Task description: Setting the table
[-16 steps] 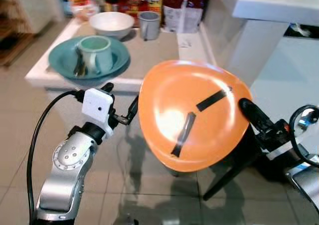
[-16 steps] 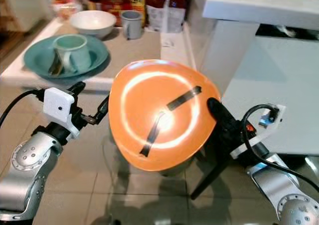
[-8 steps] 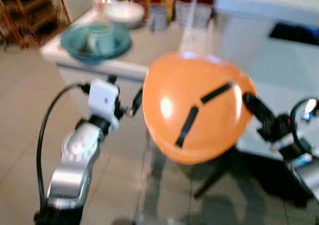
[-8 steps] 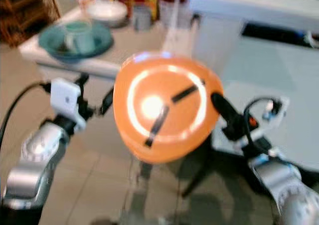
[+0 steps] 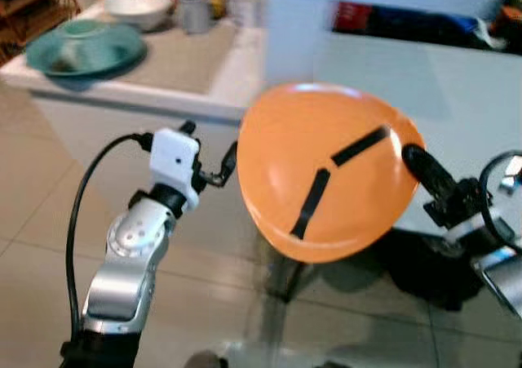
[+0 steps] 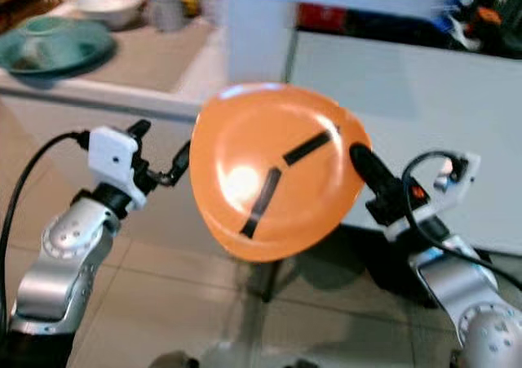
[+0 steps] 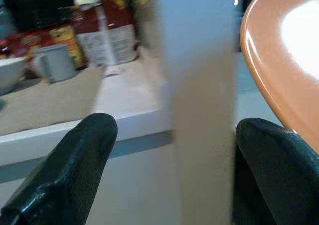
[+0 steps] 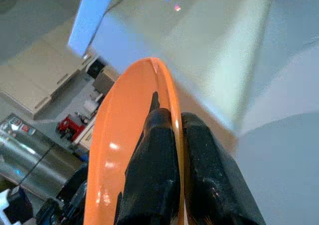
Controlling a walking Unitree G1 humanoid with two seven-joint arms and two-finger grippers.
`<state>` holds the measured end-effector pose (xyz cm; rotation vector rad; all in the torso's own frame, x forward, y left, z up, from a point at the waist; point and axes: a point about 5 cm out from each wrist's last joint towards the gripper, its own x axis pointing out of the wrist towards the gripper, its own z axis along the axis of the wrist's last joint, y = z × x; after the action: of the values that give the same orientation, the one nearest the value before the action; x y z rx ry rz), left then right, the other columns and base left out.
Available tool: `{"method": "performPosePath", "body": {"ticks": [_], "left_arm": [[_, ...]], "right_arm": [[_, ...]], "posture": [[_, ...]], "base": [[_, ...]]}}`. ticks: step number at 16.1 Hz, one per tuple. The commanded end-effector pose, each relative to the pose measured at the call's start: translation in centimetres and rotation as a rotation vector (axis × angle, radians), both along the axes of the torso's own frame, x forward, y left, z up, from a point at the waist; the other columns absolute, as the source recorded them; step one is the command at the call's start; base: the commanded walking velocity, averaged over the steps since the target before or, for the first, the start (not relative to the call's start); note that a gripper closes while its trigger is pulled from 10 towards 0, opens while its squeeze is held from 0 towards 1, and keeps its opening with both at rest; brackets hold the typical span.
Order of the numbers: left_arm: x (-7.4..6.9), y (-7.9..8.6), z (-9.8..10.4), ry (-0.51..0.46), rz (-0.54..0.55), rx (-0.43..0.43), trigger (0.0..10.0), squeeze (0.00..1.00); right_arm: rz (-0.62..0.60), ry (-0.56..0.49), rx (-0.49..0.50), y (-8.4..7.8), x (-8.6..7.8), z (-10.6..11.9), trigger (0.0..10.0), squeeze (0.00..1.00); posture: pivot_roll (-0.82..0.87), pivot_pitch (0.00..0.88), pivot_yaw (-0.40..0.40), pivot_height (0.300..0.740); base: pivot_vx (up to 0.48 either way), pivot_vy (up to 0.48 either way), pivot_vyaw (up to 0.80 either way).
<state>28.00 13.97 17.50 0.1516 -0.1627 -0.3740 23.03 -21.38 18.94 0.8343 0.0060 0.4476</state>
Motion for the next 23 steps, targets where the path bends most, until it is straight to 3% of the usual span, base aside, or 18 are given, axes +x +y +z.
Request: {"method": "performPosePath", "body": {"ticks": [1,20,23], "left_arm": [[-0.12,-1.08,0.54,-0.028,-0.052,-0.003,10.0,0.0],[0.07,-1.13,0.53,-0.028,-0.068,0.01,10.0,0.0],[0.34,-1.25,0.45,-0.021,-0.081,0.024,10.0,0.0]], "right_arm": [[-0.025,-0.006,-0.011,-0.29,0.0,0.25,10.0,0.0],[-0.063,0.016,-0.005,0.17,0.61,0.47,10.0,0.0],[-0.125,0.025,0.049,0.59,0.73,0.27,10.0,0.0]], "posture": [[-0.01,0.076,0.003,0.74],[0.0,0.083,0.013,0.74],[0.02,0.078,0.021,0.74]], "base": [[0.0,-0.48,0.0],[0.0,-0.48,0.0],[0.0,-0.48,0.0]]}}
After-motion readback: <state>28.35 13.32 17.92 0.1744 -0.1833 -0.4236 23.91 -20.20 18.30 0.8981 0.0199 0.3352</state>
